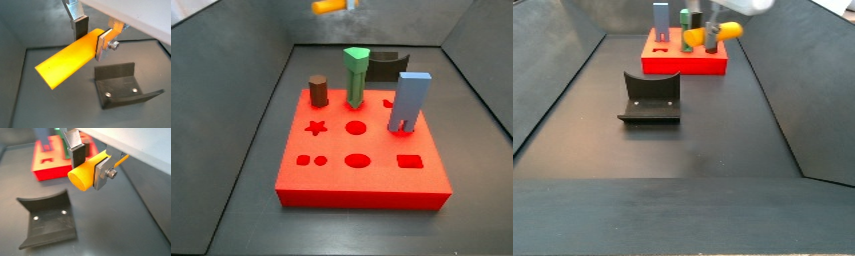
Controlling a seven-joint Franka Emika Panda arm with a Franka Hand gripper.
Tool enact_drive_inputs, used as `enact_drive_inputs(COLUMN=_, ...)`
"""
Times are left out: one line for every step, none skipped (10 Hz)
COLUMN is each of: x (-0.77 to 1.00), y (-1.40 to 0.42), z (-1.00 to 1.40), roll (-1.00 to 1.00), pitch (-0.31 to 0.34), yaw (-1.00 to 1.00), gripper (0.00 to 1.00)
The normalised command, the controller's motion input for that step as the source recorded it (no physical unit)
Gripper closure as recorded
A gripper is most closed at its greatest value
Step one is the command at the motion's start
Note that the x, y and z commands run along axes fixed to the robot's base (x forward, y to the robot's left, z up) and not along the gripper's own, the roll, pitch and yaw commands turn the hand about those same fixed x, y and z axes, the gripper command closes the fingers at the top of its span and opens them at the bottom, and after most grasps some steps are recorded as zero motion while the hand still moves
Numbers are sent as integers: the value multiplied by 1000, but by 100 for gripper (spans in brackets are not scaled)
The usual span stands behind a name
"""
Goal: Pick up the oval object. Move up. Place the oval object on the fixture. Regrasp the oval object. Move to above the board. Insert the oval object.
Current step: Place the oval object on the fixture.
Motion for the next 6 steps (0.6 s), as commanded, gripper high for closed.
enact_drive_inputs(x=1000, y=-417, z=-84, roll=-58, pitch=111, yaw=1000, gripper=100)
enact_drive_inputs(x=1000, y=-369, z=-76, roll=-64, pitch=121, yaw=1000, gripper=100)
enact_drive_inputs(x=1000, y=-318, z=-68, roll=-70, pitch=134, yaw=1000, gripper=100)
enact_drive_inputs(x=1000, y=-258, z=-54, roll=-80, pitch=153, yaw=1000, gripper=100)
enact_drive_inputs(x=1000, y=-217, z=-46, roll=-88, pitch=172, yaw=1000, gripper=100)
enact_drive_inputs(x=1000, y=-171, z=-37, roll=-98, pitch=196, yaw=1000, gripper=100)
